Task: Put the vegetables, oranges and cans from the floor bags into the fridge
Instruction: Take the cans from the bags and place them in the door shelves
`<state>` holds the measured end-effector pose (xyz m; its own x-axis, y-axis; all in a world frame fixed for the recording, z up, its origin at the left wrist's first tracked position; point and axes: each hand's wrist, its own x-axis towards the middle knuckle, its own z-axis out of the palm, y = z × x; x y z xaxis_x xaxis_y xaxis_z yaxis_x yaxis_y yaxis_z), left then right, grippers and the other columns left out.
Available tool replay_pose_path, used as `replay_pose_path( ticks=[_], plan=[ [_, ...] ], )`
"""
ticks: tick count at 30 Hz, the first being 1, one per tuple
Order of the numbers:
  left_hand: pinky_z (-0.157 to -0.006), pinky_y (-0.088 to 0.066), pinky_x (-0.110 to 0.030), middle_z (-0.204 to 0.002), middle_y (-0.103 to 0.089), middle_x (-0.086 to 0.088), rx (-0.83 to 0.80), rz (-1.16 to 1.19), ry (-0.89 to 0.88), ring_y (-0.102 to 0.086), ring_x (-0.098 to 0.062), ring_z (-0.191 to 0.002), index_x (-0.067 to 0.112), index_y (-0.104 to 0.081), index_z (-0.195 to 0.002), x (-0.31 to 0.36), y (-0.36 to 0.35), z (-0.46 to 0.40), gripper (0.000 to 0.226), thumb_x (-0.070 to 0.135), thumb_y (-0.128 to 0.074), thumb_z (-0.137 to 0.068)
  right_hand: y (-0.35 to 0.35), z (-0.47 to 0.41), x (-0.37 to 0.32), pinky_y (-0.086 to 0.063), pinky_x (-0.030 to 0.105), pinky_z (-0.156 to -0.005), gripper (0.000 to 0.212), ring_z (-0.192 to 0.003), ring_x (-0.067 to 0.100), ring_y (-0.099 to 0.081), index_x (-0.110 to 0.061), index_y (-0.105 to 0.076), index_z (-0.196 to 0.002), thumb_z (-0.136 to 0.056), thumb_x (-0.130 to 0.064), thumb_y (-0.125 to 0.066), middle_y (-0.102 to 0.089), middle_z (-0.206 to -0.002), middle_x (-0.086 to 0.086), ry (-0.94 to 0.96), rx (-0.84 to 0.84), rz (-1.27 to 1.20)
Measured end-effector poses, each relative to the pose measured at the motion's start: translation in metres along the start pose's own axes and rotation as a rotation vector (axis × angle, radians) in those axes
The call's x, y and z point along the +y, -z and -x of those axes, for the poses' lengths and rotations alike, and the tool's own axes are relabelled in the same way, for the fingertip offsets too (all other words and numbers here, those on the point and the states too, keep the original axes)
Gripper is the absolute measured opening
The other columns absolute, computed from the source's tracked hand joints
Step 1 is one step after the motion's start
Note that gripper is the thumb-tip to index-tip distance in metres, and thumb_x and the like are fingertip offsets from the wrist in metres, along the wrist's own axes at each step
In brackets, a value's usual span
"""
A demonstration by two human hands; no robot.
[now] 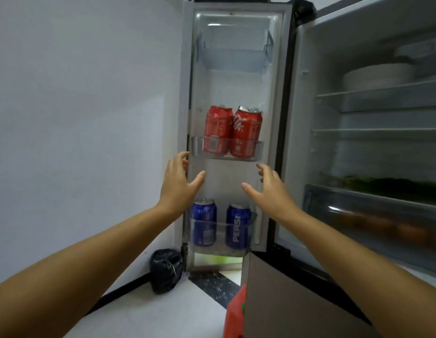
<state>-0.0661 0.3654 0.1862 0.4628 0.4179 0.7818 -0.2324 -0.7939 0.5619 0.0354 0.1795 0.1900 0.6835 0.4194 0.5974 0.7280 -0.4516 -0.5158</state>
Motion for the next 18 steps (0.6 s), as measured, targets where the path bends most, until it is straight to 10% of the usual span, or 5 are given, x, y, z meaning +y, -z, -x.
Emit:
replay_pose_path(
  ticks=[18],
  plan=[
    [-0.084, -0.048, -0.028, -0.111, -0.059, -0.003, -0.258, -0.308, 0.624, -0.058, -0.015, -0.099, 0.015, -0.052, -0.122, -0.057, 0.163, 0.359, 0.035, 0.031, -0.058, -0.091, -0.149, 0.274, -0.049, -0.047, 0.032, -0.078, 0.028, -0.097, 0.024, -0.061, -0.016, -0.058, -0.116, -0.093, -0.03, -0.05, -0.067, -0.11, 0.004, 0.126, -0.612, 0.13]
  ],
)
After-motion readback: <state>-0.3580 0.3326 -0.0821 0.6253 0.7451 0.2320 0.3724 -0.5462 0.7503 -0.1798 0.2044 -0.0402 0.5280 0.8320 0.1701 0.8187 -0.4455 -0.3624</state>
